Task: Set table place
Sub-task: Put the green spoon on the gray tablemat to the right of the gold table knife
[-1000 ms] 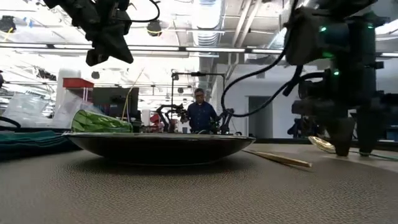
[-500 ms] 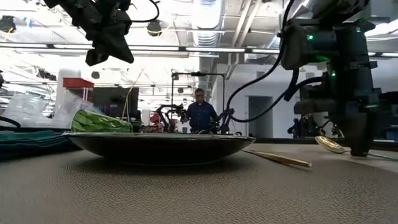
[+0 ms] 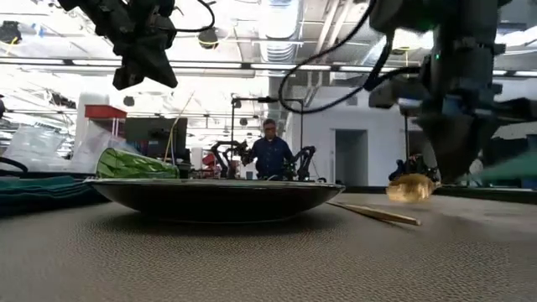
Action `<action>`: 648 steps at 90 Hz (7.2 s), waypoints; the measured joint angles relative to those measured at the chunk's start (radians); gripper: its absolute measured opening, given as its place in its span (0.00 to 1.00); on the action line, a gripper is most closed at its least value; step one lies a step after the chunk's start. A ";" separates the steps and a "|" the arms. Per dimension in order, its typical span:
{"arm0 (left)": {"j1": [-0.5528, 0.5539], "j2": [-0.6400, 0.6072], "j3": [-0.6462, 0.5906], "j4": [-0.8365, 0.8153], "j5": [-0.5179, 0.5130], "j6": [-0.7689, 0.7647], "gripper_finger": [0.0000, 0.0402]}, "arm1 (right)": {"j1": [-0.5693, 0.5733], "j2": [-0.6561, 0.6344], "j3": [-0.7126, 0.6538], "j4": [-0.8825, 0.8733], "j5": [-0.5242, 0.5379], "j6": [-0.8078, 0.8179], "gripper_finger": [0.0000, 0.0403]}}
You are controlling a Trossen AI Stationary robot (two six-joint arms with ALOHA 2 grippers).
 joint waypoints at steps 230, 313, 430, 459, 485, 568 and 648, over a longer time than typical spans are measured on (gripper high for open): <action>-0.188 0.000 0.000 -0.079 -0.214 -0.307 0.00 | -0.373 0.051 0.098 0.293 -0.177 -0.860 0.00; -0.188 0.000 0.000 -0.083 -0.229 -0.301 0.00 | -0.358 0.275 0.276 0.208 -0.286 -1.014 0.00; -0.187 0.000 0.000 -0.108 -0.246 -0.285 0.00 | -0.398 0.321 0.276 0.221 -0.315 -1.062 0.00; -0.187 0.000 0.000 -0.109 -0.248 -0.284 0.00 | -0.398 0.321 0.276 0.214 -0.303 -1.060 0.00; -0.187 0.000 0.000 -0.110 -0.248 -0.284 0.00 | -0.392 0.358 0.276 0.223 -0.307 -1.037 0.00; -0.188 0.001 0.000 -0.124 -0.247 -0.311 0.00 | -0.397 0.332 0.342 0.013 -0.250 -1.096 0.00; -0.188 0.001 0.000 -0.111 -0.251 -0.264 0.00 | -0.302 0.219 0.343 -0.139 -0.104 -1.215 0.14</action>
